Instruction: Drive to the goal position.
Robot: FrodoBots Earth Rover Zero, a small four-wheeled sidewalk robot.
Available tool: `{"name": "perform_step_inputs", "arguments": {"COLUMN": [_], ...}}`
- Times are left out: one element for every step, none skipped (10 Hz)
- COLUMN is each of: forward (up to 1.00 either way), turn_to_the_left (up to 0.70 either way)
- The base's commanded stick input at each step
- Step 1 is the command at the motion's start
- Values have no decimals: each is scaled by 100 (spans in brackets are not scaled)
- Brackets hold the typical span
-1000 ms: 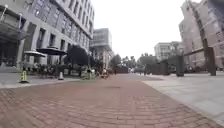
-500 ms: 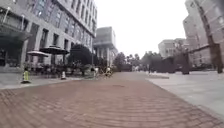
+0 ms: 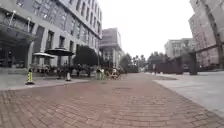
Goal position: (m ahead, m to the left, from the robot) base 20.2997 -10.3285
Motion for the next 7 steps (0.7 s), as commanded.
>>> {"name": "perform_step_inputs", "arguments": {"forward": [45,45,45,45,45,45,45], "turn_to_the_left": [0,0,0,0,0,0,0]}}
